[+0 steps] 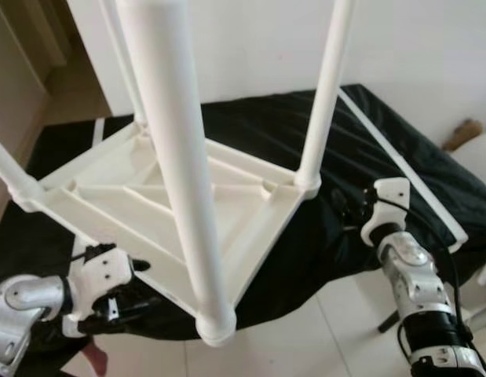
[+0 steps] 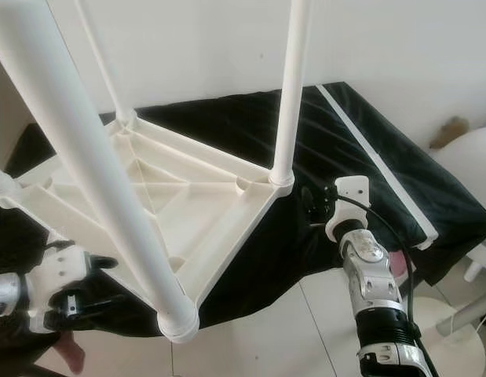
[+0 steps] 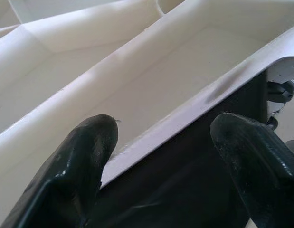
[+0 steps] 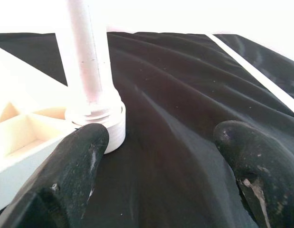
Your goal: Building children table
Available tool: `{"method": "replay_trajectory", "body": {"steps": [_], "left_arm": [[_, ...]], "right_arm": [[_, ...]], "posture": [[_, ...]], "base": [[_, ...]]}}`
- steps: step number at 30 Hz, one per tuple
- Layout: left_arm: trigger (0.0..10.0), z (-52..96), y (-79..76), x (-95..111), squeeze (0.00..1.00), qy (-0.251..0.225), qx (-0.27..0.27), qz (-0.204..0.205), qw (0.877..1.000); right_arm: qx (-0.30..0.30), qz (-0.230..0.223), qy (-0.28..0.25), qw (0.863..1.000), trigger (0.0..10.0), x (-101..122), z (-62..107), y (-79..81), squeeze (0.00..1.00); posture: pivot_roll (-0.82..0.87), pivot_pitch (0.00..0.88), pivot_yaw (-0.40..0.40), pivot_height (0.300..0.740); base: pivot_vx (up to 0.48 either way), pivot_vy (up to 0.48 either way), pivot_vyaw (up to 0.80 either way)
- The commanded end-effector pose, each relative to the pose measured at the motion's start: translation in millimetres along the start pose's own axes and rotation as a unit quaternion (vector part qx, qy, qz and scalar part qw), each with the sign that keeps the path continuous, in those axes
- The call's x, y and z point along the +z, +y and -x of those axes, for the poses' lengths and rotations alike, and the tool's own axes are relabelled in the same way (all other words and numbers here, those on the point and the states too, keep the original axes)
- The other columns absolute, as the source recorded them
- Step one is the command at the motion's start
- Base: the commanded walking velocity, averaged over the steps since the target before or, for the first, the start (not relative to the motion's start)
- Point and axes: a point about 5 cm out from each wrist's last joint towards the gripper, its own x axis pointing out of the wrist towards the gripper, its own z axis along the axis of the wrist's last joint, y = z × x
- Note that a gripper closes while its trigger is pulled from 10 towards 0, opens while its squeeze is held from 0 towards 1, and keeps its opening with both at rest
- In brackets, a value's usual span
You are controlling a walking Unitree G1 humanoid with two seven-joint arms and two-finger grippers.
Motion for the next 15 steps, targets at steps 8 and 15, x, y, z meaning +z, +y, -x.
{"method": "replay_trajectory", "body": {"steps": [8,15], "left_arm": [[10.0,-24.4,-0.9,-7,0.00,0.054,-0.036,0.008,0.998],[10.0,-38.8,-5.5,-3,0.00,0.041,-0.054,0.041,0.997]], "right_arm": [[-0.001,0.005,-0.006,1.000,10.0,1,1.4,-0.3,0.00],[-0.006,0.004,-0.007,1.000,10.0,1,3.8,0.0,0.00]], "posture": [[0.02,0.000,0.042,0.740],[0.01,0.000,0.054,0.740]], "base": [[0.000,0.000,0.00],[0.000,0.000,0.00]]}}
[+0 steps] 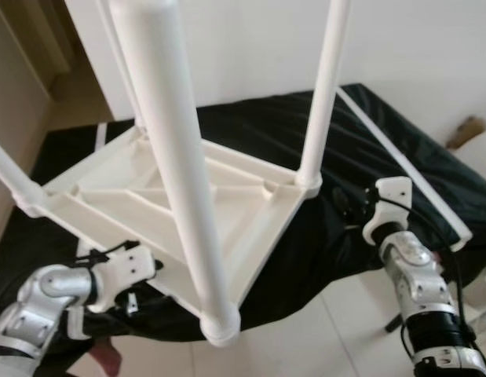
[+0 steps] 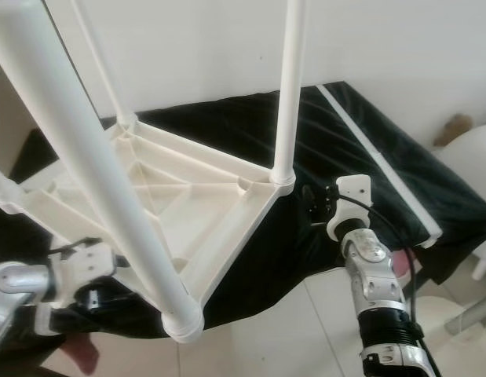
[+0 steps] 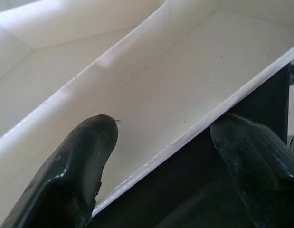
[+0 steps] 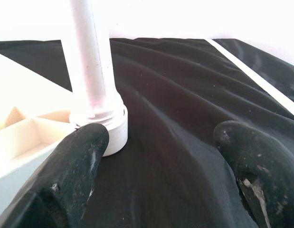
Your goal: Building children table
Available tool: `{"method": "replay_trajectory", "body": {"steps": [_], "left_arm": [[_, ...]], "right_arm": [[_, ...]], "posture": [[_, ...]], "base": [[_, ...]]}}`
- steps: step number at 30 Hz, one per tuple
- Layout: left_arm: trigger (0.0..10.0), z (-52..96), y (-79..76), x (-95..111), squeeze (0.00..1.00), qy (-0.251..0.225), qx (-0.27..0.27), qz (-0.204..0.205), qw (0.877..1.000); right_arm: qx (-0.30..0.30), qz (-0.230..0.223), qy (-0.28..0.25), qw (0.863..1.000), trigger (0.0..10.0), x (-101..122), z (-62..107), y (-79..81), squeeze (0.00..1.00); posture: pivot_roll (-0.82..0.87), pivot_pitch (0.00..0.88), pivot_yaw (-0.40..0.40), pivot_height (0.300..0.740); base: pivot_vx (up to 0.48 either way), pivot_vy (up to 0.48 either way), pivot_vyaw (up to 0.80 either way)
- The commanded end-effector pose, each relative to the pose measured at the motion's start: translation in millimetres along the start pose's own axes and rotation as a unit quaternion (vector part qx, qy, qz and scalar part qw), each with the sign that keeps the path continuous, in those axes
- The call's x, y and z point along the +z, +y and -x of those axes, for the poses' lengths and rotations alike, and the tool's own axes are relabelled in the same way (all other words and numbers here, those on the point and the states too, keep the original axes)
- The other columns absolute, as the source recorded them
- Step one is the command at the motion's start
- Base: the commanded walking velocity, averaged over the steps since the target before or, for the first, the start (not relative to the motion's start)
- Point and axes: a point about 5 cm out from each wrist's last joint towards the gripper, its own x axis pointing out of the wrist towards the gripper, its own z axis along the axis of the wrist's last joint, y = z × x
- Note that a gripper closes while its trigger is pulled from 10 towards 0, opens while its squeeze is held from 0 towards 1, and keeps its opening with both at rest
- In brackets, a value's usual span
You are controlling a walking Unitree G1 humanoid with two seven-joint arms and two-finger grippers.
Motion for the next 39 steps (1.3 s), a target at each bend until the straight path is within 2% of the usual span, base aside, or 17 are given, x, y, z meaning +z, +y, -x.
{"method": "replay_trajectory", "body": {"steps": [1,3,5,8,11,13,15,16,17,19,20,22,23,27,31,36,39], "left_arm": [[10.0,-10.1,-9.1,-4,0.00,0.001,-0.024,0.024,0.999],[10.0,-17.0,3.3,5,0.00,-0.031,0.017,0.078,0.996],[10.0,-17.0,3.3,5,0.00,-0.031,0.017,0.078,0.996],[10.0,-30.7,18.4,11,0.00,-0.055,0.081,0.144,0.985],[10.0,-36.4,21.6,14,0.00,-0.063,0.100,0.170,0.978],[10.0,-44.2,26.0,18,0.00,-0.068,0.125,0.210,0.967],[10.0,-44.2,26.0,18,0.00,-0.068,0.125,0.210,0.967],[10.0,-48.4,30.1,20,0.00,-0.069,0.145,0.230,0.960],[10.0,-48.4,30.1,20,0.00,-0.069,0.145,0.230,0.960],[10.0,-61.1,43.7,36,0.00,-0.099,0.210,0.290,0.929],[10.0,-65.1,47.4,41,0.00,-0.107,0.228,0.308,0.918],[10.0,-65.1,47.4,41,0.00,-0.107,0.228,0.308,0.918],[10.0,-68.1,48.7,45,0.00,-0.111,0.237,0.316,0.912],[10.0,-95.5,46.0,76,0.00,-0.147,0.259,0.344,0.891],[10.0,-100.5,46.7,84,0.00,-0.152,0.266,0.347,0.886],[10.0,-109.5,41.7,105,0.00,-0.175,0.224,0.330,0.900],[10.0,-109.0,41.8,107,0.00,-0.180,0.218,0.329,0.901]], "right_arm": [[0.000,0.002,0.001,1.000,10.0,-2,1.9,0.6,0.00],[-0.004,0.001,0.000,1.000,10.0,-2,2.8,0.5,0.00],[-0.004,0.001,0.000,1.000,10.0,-2,2.8,0.5,0.00],[-0.008,-0.002,-0.002,1.000,10.0,-1,2.4,2.2,0.00],[-0.008,-0.003,-0.003,1.000,10.0,-1,1.9,3.1,0.00],[-0.008,-0.005,-0.003,1.000,10.0,0,1.3,4.2,0.00],[-0.008,-0.005,-0.003,1.000,10.0,0,1.3,4.2,0.00],[-0.009,-0.005,-0.004,1.000,10.0,0,0.8,4.4,0.00],[-0.009,-0.005,-0.004,1.000,10.0,0,0.8,4.4,0.00],[-0.017,-0.007,-0.008,1.000,10.0,3,-1.3,2.6,0.00],[-0.020,-0.007,-0.010,1.000,10.0,4,-2.1,2.0,0.00],[-0.020,-0.007,-0.010,1.000,10.0,4,-2.1,2.0,0.00],[-0.023,-0.007,-0.011,1.000,10.0,4,-2.4,1.3,0.00],[-0.055,-0.013,-0.019,0.998,10.0,7,-1.2,-5.1,0.00],[-0.061,-0.014,-0.021,0.998,10.0,7,0.0,-6.2,0.00],[-0.073,-0.007,-0.021,0.997,10.0,5,9.5,-13.1,0.00],[-0.073,-0.006,-0.021,0.997,10.0,4,10.9,-14.2,0.00]], "posture": [[0.01,0.000,0.054,0.740],[0.01,0.000,0.058,0.740],[0.01,0.000,0.058,0.740],[0.01,0.000,0.061,0.740],[0.01,0.000,0.063,0.740],[0.01,0.000,0.062,0.740],[0.01,0.000,0.062,0.740],[0.01,0.000,0.060,0.740],[0.01,0.000,0.060,0.740],[0.01,0.000,0.060,0.740],[0.00,0.000,0.064,0.740],[0.00,0.000,0.064,0.740],[0.00,0.000,0.064,0.740],[-0.02,0.000,0.081,0.740],[-0.03,0.000,0.086,0.740],[-0.06,0.000,0.104,0.740],[-0.06,0.000,0.104,0.740]], "base": [[0.000,0.000,0.00],[0.000,0.000,0.00],[0.000,0.000,0.00],[0.000,0.000,0.00],[0.000,0.000,0.00],[0.000,0.000,0.00],[0.000,0.000,0.00],[0.000,0.000,0.00],[0.000,0.000,0.00],[0.000,0.000,0.00],[0.000,0.000,0.00],[0.000,0.000,0.00],[0.000,0.000,0.00],[0.000,0.000,0.00],[0.000,0.000,0.00],[0.000,0.000,0.00],[0.000,0.000,0.00]]}}
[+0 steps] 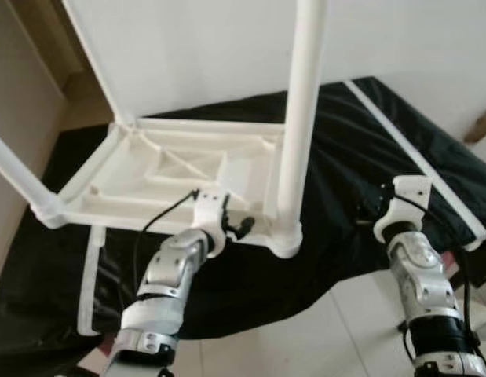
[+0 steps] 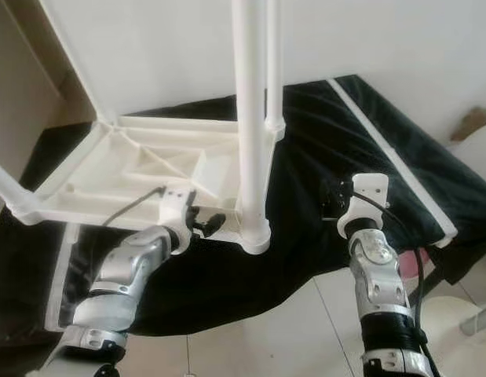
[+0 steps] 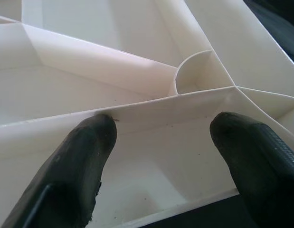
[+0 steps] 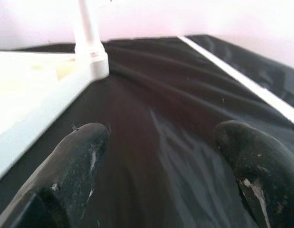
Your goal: Building children table
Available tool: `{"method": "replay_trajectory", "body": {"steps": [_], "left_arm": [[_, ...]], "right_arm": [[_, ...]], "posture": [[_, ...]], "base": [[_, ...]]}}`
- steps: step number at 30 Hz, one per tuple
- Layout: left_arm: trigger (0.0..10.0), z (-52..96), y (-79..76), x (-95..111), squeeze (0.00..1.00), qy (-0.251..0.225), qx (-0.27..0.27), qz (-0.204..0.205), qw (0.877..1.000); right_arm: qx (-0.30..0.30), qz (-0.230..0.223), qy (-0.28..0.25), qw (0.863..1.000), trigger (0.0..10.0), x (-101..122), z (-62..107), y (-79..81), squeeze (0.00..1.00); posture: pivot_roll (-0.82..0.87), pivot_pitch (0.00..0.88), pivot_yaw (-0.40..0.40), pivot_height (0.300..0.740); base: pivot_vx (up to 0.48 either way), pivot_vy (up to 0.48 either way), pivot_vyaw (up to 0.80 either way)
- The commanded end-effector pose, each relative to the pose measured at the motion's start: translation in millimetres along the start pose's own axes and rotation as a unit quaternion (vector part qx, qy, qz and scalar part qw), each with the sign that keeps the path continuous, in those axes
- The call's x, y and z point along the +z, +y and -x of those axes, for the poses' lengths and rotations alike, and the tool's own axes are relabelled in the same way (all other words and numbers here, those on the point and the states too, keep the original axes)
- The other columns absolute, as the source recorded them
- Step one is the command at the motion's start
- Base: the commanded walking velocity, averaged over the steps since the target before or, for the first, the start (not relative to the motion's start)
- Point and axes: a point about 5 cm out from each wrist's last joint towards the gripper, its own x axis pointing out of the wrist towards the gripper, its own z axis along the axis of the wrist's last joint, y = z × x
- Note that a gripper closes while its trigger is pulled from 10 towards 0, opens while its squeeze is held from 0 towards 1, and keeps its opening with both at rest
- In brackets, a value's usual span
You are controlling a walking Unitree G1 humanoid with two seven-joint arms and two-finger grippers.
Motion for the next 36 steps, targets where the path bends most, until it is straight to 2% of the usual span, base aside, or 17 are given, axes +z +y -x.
{"method": "replay_trajectory", "body": {"steps": [1,4,5,7,9,10,11,12,13,17,18,26,27,29,33,35,36], "left_arm": [[10.0,0.8,-6.4,11,0.00,-0.018,-0.048,-0.007,0.999],[10.0,2.8,-7.8,16,0.00,-0.031,-0.069,-0.004,0.997],[10.0,11.7,-7.8,28,0.00,-0.068,-0.125,-0.018,0.990],[10.0,18.6,-7.1,33,0.00,-0.082,-0.161,-0.035,0.983],[10.0,20.3,-7.1,33,0.00,-0.083,-0.171,-0.040,0.981],[10.0,29.9,-9.5,30,0.00,-0.081,-0.220,-0.075,0.969],[10.0,29.9,-9.5,30,0.00,-0.081,-0.220,-0.075,0.969],[10.0,37.2,-11.8,26,0.00,-0.076,-0.256,-0.100,0.958],[10.0,48.2,-10.0,15,0.00,-0.043,-0.306,-0.129,0.942],[10.0,50.8,-5.3,9,0.00,-0.019,-0.315,-0.139,0.939],[10.0,51.5,-3.0,7,0.00,-0.008,-0.315,-0.149,0.937],[10.0,51.5,-3.0,7,0.00,-0.008,-0.315,-0.149,0.937],[10.0,49.0,12.6,0,0.00,0.027,-0.282,-0.170,0.944],[10.0,43.0,29.4,-2,0.00,0.052,-0.228,-0.190,0.954],[10.0,39.6,41.6,0,0.00,0.053,-0.182,-0.218,0.957],[10.0,31.5,58.8,4,0.00,0.066,-0.115,-0.202,0.970],[10.0,30.0,66.1,5,0.00,0.068,-0.088,-0.214,0.971]], "right_arm": [[-0.003,0.002,-0.007,1.000,10.0,3,3.7,-4.5,0.00],[-0.008,0.006,-0.006,1.000,10.0,2,5.7,-8.5,0.00],[-0.019,0.011,-0.003,1.000,10.0,2,10.2,-16.6,0.00],[-0.022,0.013,-0.002,1.000,10.0,1,12.8,-20.1,0.00],[-0.023,0.013,-0.002,1.000,10.0,1,13.4,-20.6,0.00],[-0.023,0.015,0.000,1.000,10.0,0,15.5,-21.3,0.00],[-0.023,0.015,0.000,1.000,10.0,0,15.5,-21.3,0.00],[-0.023,0.016,0.002,1.000,10.0,-1,17.0,-21.8,0.00],[-0.020,0.017,0.005,1.000,10.0,-1,19.3,-19.4,0.00],[-0.018,0.017,0.005,1.000,10.0,-1,19.9,-18.2,0.00],[-0.017,0.017,0.005,1.000,10.0,-1,20.1,-17.8,0.00],[-0.017,0.017,0.005,1.000,10.0,-1,20.1,-17.8,0.00],[-0.012,0.018,0.006,1.000,10.0,-1,20.1,-14.5,0.00],[-0.009,0.018,0.006,1.000,10.0,-1,18.8,-12.9,0.00],[-0.005,0.017,0.003,1.000,10.0,2,17.5,-9.3,0.00],[-0.004,0.019,0.001,1.000,10.0,3,16.7,-9.8,0.00],[-0.003,0.019,0.000,1.000,10.0,4,16.6,-8.9,0.00]], "posture": [[-0.07,0.000,0.107,0.740],[-0.07,0.000,0.107,0.740],[-0.08,0.000,0.111,0.740],[-0.08,0.000,0.112,0.740],[-0.08,0.000,0.112,0.740],[-0.09,0.000,0.110,0.740],[-0.09,0.000,0.110,0.740],[-0.09,0.000,0.110,0.740],[-0.09,0.000,0.111,0.740],[-0.09,0.000,0.110,0.740],[-0.09,0.000,0.110,0.740],[-0.09,0.000,0.110,0.740],[-0.09,0.000,0.111,0.740],[-0.09,0.000,0.111,0.740],[-0.09,0.000,0.114,0.740],[-0.10,0.000,0.115,0.740],[-0.11,0.000,0.118,0.740]], "base": [[0.000,0.000,0.00],[0.000,0.000,0.00],[0.000,0.000,0.00],[0.000,0.000,0.00],[0.000,0.000,0.00],[0.000,0.000,0.00],[0.000,0.000,0.00],[0.000,0.000,0.00],[0.000,0.000,0.00],[0.000,0.000,0.00],[0.000,0.000,0.00],[0.000,0.000,0.00],[0.000,0.000,0.00],[0.000,0.000,0.00],[0.000,0.000,0.00],[0.000,0.000,0.00],[0.000,0.000,0.00]]}}
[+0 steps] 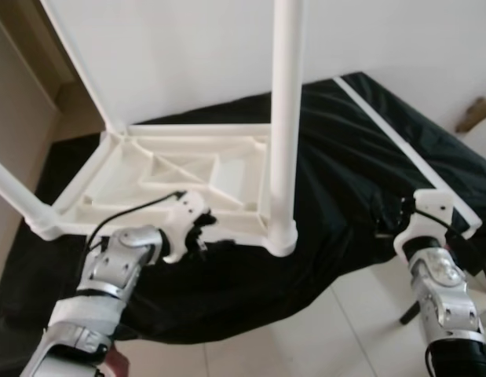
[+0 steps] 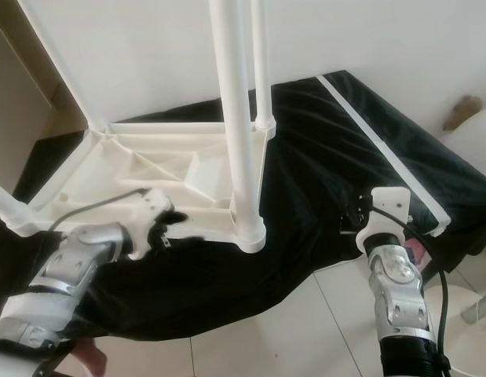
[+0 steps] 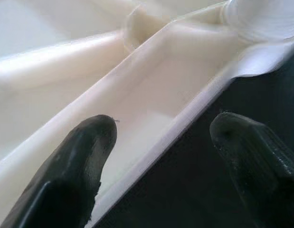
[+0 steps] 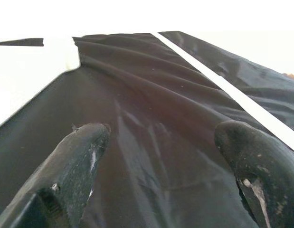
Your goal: Building children table
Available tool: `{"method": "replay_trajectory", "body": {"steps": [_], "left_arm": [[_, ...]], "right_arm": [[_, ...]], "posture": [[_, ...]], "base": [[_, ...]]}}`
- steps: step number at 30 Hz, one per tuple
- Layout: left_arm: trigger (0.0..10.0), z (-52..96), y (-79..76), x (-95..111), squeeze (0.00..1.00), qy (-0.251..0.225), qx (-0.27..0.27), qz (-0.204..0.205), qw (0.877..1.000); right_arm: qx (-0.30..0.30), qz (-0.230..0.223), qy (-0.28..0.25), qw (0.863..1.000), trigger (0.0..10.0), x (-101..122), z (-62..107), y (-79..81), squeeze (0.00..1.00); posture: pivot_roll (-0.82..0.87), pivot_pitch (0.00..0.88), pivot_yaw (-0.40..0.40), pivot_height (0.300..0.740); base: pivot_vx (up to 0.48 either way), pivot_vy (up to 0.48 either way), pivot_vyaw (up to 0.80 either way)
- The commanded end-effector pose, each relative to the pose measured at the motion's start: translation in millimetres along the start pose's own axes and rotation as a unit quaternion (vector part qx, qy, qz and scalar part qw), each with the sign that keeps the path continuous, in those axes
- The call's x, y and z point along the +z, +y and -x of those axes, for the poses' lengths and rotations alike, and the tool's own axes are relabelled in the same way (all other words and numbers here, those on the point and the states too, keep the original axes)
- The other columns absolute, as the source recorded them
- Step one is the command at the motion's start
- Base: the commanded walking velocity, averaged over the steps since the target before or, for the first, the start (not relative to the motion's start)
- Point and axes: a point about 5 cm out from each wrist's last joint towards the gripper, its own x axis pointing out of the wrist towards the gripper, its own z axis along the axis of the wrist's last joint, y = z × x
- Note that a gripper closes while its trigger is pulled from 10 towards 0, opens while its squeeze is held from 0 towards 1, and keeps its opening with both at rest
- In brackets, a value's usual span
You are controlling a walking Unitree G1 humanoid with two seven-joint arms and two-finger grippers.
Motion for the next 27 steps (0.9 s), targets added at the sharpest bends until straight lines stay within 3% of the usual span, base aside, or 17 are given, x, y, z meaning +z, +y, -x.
{"method": "replay_trajectory", "body": {"steps": [1,13,17,22,24,27], "left_arm": [[10.0,6.4,20.3,-5,0.00,0.024,0.086,-0.024,0.996],[10.0,12.2,23.6,-28,0.00,0.085,0.059,-0.027,0.994],[10.0,10.2,30.3,-34,0.00,0.108,0.097,0.003,0.989],[10.0,7.6,32.5,-34,0.00,0.104,0.124,0.032,0.986],[10.0,4.7,30.6,-32,0.00,0.090,0.153,0.043,0.983],[10.0,-1.9,23.0,-30,0.00,0.079,0.152,0.051,0.984]], "right_arm": [[0.009,0.000,0.001,1.000,10.0,1,-0.5,6.6,0.00],[0.002,0.008,0.005,1.000,10.0,0,7.6,-0.2,0.00],[0.001,0.006,0.008,1.000,10.0,-2,11.5,4.2,0.00],[0.003,0.001,0.011,1.000,10.0,-4,13.6,10.9,0.00],[0.010,-0.004,0.015,1.000,10.0,-7,13.6,17.9,0.00],[0.018,-0.008,0.019,1.000,10.0,-9,12.0,21.5,0.00]], "posture": [[-0.11,0.000,0.118,0.740],[-0.15,0.000,0.139,0.740],[-0.15,0.000,0.151,0.740],[-0.15,0.000,0.155,0.740],[-0.13,0.000,0.147,0.740],[-0.12,0.000,0.142,0.740]], "base": [[0.000,0.000,0.00],[0.000,0.000,0.00],[0.000,0.000,0.00],[0.000,0.000,0.00],[0.000,0.000,0.00],[0.000,0.000,0.00]]}}
